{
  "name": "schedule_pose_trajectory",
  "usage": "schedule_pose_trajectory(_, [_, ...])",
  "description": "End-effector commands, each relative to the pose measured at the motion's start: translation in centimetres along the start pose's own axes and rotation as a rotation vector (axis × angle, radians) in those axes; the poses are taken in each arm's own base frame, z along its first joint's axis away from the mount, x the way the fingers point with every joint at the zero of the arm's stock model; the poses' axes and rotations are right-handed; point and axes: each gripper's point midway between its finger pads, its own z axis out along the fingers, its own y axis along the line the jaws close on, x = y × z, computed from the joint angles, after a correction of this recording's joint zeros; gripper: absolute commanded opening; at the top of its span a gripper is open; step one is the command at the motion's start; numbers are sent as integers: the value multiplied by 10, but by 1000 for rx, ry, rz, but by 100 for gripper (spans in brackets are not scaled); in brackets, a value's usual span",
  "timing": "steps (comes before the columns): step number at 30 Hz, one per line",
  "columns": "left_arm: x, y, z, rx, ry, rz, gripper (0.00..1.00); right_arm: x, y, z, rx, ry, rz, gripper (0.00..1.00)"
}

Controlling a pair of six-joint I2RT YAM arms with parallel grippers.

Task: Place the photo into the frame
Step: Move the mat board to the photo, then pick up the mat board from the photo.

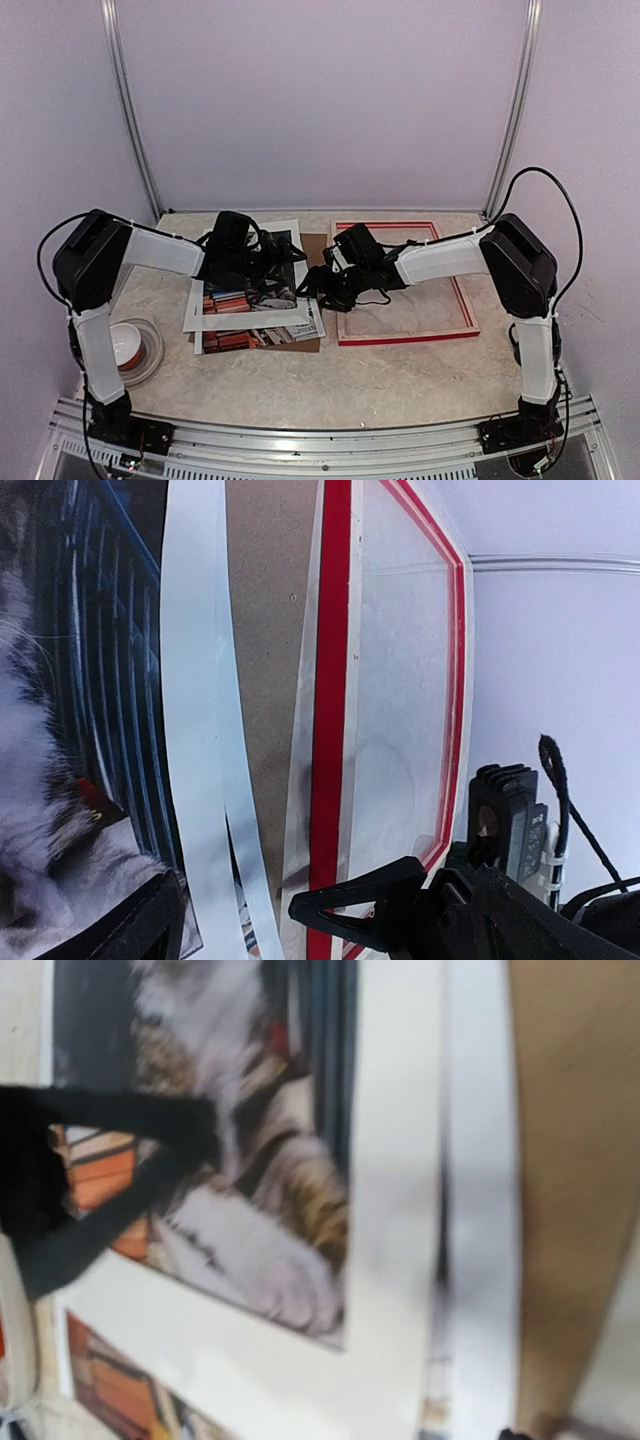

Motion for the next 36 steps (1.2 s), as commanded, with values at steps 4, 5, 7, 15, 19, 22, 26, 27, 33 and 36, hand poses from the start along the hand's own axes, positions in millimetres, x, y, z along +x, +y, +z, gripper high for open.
schedule_pose_trajectory(4, [9,10,-41,-58,-57,33,99,24,21,-6,-72,56,29,75])
schedule_pose_trajectory(5, [12,12,-43,-66,-56,32,99,26,23,-5,-76,60,28,75])
schedule_pose_trajectory(7, [18,14,-48,-77,-52,34,99,31,24,-3,-78,74,40,75])
schedule_pose_trajectory(15, [26,23,-54,-119,-53,48,99,40,24,6,-77,105,76,76])
schedule_pose_trajectory(19, [30,31,-50,-128,-43,42,99,43,17,8,-54,115,108,76])
schedule_pose_trajectory(22, [34,35,-46,-126,-32,34,99,48,9,12,-31,128,130,76])
schedule_pose_trajectory(26, [38,40,-43,-125,-22,26,99,55,2,18,-31,158,161,76])
schedule_pose_trajectory(27, [38,40,-43,-123,-20,26,99,57,2,19,-34,162,169,76])
schedule_pose_trajectory(33, [40,40,-41,-113,-11,25,99,59,0,23,-47,168,188,76])
schedule_pose_trajectory(36, [41,41,-40,-112,-7,26,99,58,8,22,-100,160,197,76])
